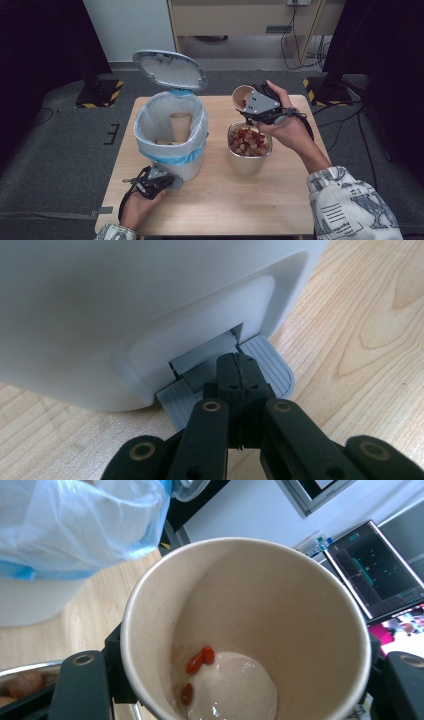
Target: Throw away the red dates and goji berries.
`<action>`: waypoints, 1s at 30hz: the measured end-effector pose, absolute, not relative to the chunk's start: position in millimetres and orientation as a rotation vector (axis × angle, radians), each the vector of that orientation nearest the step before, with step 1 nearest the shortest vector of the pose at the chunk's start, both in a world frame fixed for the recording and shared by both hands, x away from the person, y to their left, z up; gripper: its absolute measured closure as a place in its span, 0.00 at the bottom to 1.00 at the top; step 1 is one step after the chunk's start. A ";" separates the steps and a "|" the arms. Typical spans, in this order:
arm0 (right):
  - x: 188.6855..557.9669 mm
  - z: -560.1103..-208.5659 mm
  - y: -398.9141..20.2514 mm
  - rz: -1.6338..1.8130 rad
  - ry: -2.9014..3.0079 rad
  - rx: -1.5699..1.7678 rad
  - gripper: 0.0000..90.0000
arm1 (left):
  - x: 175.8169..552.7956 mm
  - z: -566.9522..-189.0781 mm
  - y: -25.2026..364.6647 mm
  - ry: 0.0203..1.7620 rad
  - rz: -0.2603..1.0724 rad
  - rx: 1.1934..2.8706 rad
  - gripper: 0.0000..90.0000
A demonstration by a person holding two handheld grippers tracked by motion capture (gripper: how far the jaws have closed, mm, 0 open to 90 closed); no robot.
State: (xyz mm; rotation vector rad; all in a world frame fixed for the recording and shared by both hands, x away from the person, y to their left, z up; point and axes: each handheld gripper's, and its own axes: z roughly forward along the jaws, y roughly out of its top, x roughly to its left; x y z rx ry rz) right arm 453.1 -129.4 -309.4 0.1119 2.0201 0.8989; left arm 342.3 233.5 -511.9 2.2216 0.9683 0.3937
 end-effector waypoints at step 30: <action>451.3 -290.0 -111.5 1.098 2.102 0.232 0.31 | 342.3 -512.0 233.9 0.970 0.391 2.221 1.00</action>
